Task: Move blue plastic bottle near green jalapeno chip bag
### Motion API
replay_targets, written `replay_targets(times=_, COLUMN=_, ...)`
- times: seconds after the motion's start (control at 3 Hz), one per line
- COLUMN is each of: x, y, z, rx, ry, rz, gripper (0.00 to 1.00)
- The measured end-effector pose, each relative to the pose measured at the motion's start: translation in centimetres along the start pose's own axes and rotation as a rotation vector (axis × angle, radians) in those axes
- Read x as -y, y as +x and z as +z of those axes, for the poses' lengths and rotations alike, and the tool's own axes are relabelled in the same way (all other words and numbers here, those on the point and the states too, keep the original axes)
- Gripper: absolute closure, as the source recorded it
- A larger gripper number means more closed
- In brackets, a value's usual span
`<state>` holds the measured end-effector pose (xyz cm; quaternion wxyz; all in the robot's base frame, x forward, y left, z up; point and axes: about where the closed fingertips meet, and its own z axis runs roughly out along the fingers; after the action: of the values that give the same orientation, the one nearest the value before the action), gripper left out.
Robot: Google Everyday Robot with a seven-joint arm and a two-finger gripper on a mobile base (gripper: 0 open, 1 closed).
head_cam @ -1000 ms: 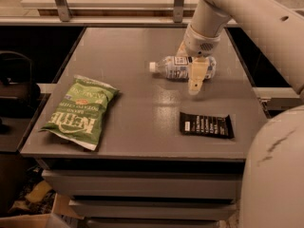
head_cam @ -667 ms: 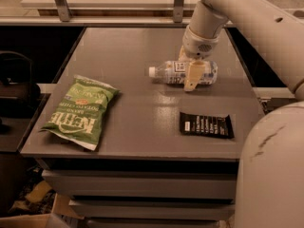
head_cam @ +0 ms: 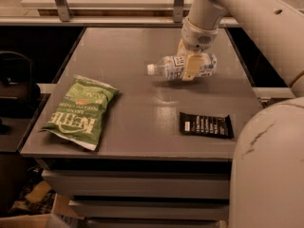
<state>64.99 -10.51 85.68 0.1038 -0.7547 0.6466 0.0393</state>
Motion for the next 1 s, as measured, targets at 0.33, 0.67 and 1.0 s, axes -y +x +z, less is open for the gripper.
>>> replay_targets(times=0.33, x=1.31, y=-0.41, z=-2.19, rx=0.005, ry=0.061, rz=-0.014, gripper=1.00)
replay_targets(times=0.67, x=1.36, y=-0.43, z=-2.16, rx=0.005, ry=0.063, rz=-0.014, gripper=1.00)
replay_targets(times=1.0, x=1.95, y=-0.98, z=-2.00, rx=0.011, ry=0.077, rz=-0.029, gripper=1.00)
